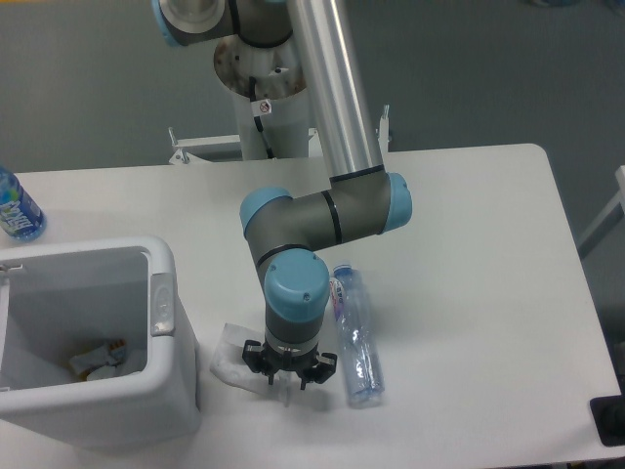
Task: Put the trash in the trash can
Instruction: 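Lower the open gripper onto the white tissue and close on it, then lift the gripped tissue up off the table, then carry the tissue over the white bin and open the gripper, then move the empty gripper over the clear water bottle, then lower the gripper around the bottle's middle and close on it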
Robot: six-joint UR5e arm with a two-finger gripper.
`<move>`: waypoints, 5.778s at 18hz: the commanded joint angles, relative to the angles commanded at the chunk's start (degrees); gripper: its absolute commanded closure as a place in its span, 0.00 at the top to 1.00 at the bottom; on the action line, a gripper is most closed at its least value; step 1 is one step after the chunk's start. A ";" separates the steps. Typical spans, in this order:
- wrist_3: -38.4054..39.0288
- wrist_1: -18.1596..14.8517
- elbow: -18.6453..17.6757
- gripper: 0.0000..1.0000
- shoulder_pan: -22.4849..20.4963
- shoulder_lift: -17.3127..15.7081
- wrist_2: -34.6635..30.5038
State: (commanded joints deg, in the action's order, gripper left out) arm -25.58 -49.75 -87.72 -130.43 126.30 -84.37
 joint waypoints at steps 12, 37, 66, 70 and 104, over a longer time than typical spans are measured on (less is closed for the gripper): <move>0.09 0.00 5.09 0.00 -0.35 -3.77 0.52; 20.21 0.00 9.68 0.00 -11.96 -25.22 30.06; 22.14 -0.09 7.65 1.00 -2.63 -22.41 22.18; 23.12 -0.79 8.97 1.00 -6.67 -22.24 13.46; 3.52 -0.26 1.58 1.00 -9.58 -0.44 2.29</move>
State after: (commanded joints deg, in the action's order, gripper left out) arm -22.06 -50.01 -86.13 -140.01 125.85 -82.08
